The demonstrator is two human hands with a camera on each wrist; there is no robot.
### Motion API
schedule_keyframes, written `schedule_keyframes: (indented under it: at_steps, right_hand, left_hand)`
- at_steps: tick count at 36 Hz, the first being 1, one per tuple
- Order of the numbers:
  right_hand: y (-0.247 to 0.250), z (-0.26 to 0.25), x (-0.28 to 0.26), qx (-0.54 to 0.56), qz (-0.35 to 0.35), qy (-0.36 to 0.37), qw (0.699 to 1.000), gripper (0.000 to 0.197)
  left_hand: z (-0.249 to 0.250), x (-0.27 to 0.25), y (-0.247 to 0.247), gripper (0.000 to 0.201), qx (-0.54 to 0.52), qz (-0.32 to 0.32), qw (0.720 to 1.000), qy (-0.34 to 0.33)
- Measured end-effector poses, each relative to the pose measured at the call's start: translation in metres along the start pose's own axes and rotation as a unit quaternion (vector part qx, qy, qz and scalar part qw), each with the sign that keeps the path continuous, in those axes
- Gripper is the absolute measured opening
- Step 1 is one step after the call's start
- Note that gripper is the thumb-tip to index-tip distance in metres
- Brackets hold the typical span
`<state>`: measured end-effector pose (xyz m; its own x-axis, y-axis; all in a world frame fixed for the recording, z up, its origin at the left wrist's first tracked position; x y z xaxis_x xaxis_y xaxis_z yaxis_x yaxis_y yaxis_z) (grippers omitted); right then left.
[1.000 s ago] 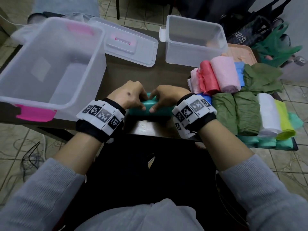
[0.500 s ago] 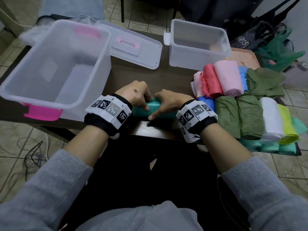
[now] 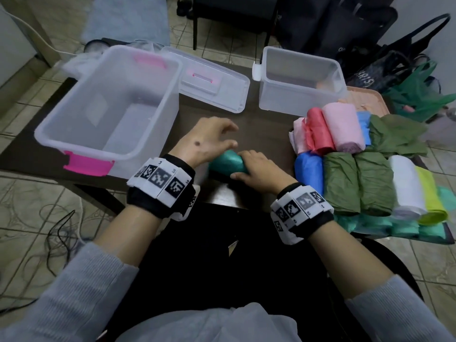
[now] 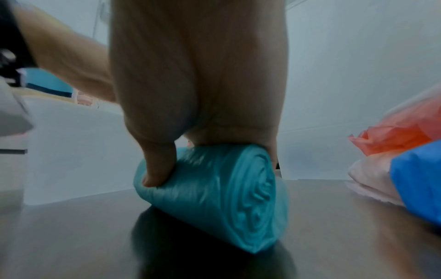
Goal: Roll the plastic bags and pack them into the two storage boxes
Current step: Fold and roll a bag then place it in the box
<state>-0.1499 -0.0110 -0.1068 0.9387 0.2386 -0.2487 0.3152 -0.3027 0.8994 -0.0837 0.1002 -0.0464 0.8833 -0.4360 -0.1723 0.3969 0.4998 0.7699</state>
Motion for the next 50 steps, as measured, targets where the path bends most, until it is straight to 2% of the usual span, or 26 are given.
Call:
schedule_keyframes:
  at_steps: [3, 6, 9, 12, 14, 16, 20, 23, 28, 31, 33, 36, 39, 41, 44, 47, 50]
  right_hand:
    - [0.002, 0.002, 0.003, 0.039, 0.013, -0.006, 0.999, 0.056]
    - [0.006, -0.002, 0.004, 0.087, 0.033, 0.000, 0.996, 0.052]
    - [0.010, -0.008, 0.007, 0.147, 0.070, 0.003, 0.987, 0.047]
    - [0.014, -0.018, 0.015, 0.202, 0.099, 0.011, 0.974, 0.045]
    - [0.019, -0.028, 0.020, 0.229, 0.117, 0.025, 0.966, 0.042]
    - [0.026, -0.038, 0.025, 0.270, 0.134, 0.036, 0.953, 0.037]
    - [0.049, -0.065, 0.035, 0.329, 0.181, 0.062, 0.925, 0.023]
    - [0.068, -0.087, 0.043, 0.342, 0.233, 0.086, 0.906, 0.027]
    - [0.092, -0.138, 0.058, 0.374, 0.299, 0.151, 0.865, 0.035]
    - [0.095, -0.167, 0.067, 0.369, 0.304, 0.192, 0.857, 0.041]
    - [0.092, -0.182, 0.075, 0.341, 0.292, 0.207, 0.869, 0.043]
    - [0.080, -0.201, 0.089, 0.229, 0.256, 0.215, 0.914, 0.046]
    - [0.061, -0.211, 0.105, 0.117, 0.192, 0.189, 0.956, 0.049]
    - [0.048, -0.212, 0.115, 0.071, 0.149, 0.159, 0.973, 0.051]
    - [0.030, -0.209, 0.124, 0.031, 0.085, 0.124, 0.988, 0.049]
    - [0.017, -0.204, 0.127, 0.003, 0.023, 0.120, 0.993, 0.043]
    - [0.009, -0.199, 0.127, 0.018, -0.001, 0.118, 0.993, 0.042]
  left_hand:
    - [0.007, -0.019, 0.051, 0.029, -0.084, 0.120, 0.989, -0.021]
    - [-0.005, -0.044, 0.110, 0.031, -0.089, 0.276, 0.957, 0.001]
    - [-0.045, -0.062, 0.155, 0.035, -0.102, 0.388, 0.913, 0.082]
    - [-0.099, -0.068, 0.172, 0.040, -0.144, 0.443, 0.865, 0.187]
    - [-0.131, -0.073, 0.171, 0.042, -0.164, 0.439, 0.845, 0.256]
    - [-0.156, -0.076, 0.162, 0.044, -0.166, 0.410, 0.840, 0.313]
    - [-0.183, -0.081, 0.141, 0.031, -0.227, 0.335, 0.834, 0.375]
    - [-0.186, -0.082, 0.129, 0.043, -0.266, 0.320, 0.828, 0.376]
    - [-0.186, -0.092, 0.123, 0.047, -0.259, 0.365, 0.813, 0.373]
    - [-0.187, -0.103, 0.113, 0.044, -0.287, 0.392, 0.796, 0.361]
    - [-0.190, -0.110, 0.106, 0.041, -0.314, 0.410, 0.785, 0.342]
    - [-0.191, -0.120, 0.100, 0.038, -0.337, 0.428, 0.775, 0.321]
    - [-0.185, -0.127, 0.096, 0.034, -0.356, 0.441, 0.771, 0.289]
    - [-0.181, -0.130, 0.093, 0.031, -0.372, 0.448, 0.768, 0.266]
    - [-0.180, -0.133, 0.091, 0.027, -0.392, 0.454, 0.764, 0.239]
    - [-0.182, -0.132, 0.087, 0.021, -0.402, 0.450, 0.770, 0.209]
    - [-0.179, -0.132, 0.085, 0.020, -0.396, 0.448, 0.779, 0.187]
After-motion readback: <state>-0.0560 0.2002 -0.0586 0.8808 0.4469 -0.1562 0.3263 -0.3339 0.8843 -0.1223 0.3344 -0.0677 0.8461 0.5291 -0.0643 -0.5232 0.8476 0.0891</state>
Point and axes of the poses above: each hand's wrist, its own x-axis towards the middle knuckle, its own y-axis out of the back of the hand, z = x × y, the point moved 5 cm from there along x, towards the middle knuckle, and after that the axes turned 15 degrees about y, right-handed, at the moved point
